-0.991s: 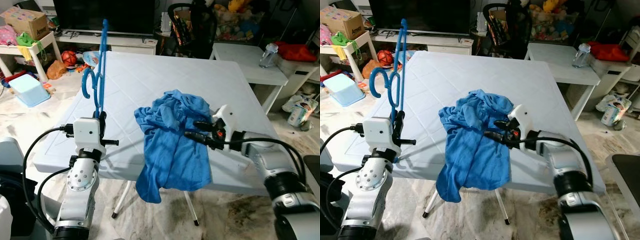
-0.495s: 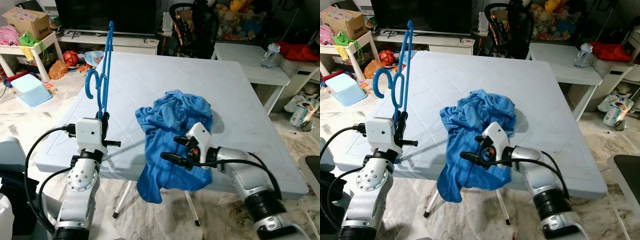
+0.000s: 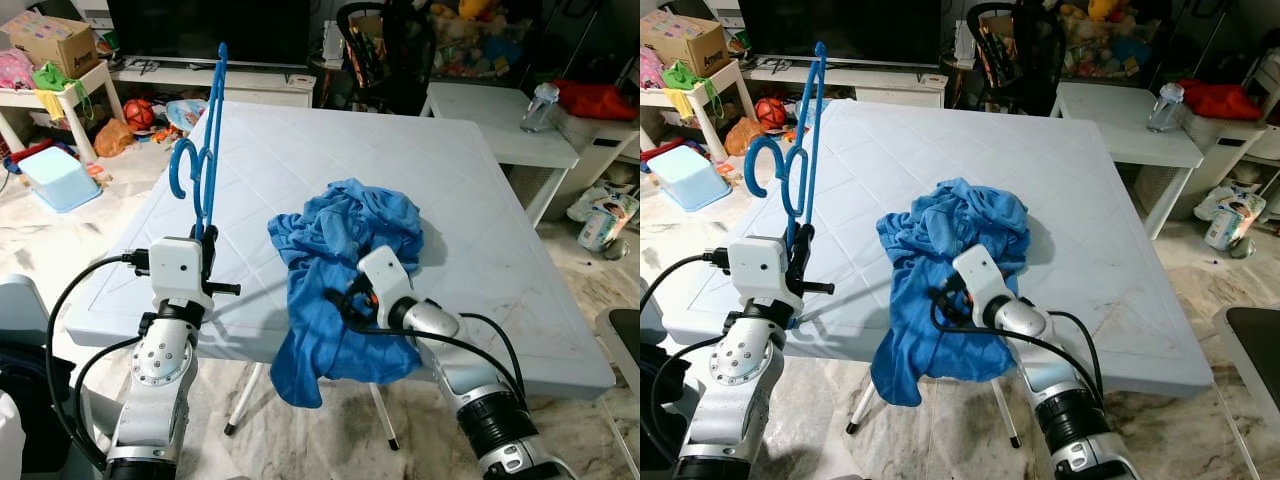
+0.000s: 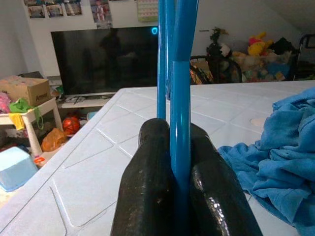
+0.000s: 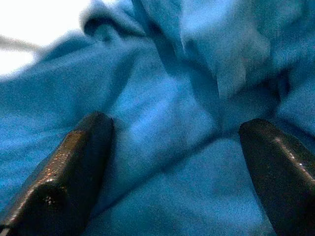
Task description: Hang hanger
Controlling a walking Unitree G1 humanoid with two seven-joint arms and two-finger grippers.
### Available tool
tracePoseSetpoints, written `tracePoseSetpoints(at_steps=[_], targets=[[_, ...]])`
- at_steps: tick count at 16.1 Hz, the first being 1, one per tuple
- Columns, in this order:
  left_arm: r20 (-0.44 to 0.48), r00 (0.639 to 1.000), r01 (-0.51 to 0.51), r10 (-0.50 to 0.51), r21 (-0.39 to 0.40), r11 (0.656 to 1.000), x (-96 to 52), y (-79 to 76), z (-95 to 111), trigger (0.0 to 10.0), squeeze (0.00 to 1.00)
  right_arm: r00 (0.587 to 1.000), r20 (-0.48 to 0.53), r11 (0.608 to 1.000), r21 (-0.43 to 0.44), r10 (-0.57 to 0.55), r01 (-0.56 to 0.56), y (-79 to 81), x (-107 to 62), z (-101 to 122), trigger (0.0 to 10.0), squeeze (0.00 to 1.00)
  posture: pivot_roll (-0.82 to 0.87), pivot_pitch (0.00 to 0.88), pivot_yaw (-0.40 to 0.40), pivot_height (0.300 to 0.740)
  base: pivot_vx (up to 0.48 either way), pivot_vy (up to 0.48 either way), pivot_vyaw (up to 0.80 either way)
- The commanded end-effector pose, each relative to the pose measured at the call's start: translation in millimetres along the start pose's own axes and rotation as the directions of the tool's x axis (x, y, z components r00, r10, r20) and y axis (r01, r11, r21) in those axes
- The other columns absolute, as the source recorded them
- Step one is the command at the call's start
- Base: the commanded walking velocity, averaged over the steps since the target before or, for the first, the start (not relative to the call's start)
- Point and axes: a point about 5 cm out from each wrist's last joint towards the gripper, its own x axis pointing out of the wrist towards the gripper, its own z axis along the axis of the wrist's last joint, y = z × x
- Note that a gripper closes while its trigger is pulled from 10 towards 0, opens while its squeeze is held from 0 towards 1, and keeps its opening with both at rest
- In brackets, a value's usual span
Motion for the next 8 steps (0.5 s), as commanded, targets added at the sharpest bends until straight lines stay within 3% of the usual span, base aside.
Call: tracePoseSetpoints(at_steps=[1,2,8], targets=[[-0.105,0.994,0.012,-0.014,-0.017,1.0,-6.7,-3.8,-19.6,10.0,0.0,0.998,-0.051,1.0,-0.007,-0.025,0.025,-4.0,-1.2,-10.0,0.0,0.04,0.01,0.0,-0.07,0.74,0.0,0.0,0.0],[-0.106,0.994,0.012,-0.014,-0.017,1.0,-7.0,-4.1,-19.7,10.0,0.0,0.996,-0.077,0.999,-0.006,-0.039,0.038,-5.6,-0.8,-15.1,0.0,0.0,0.01,0.0,-0.07,0.74,0.0,0.0,0.0],[-0.115,0.992,0.043,-0.045,-0.022,0.999,-10.8,-11.1,-21.6,10.0,0.0,0.989,-0.142,0.998,-0.042,-0.05,0.044,-10.4,-2.1,-31.6,0.0,0.0,0.01,0.0,-0.067,0.74,0.0,0.0,0.0]])
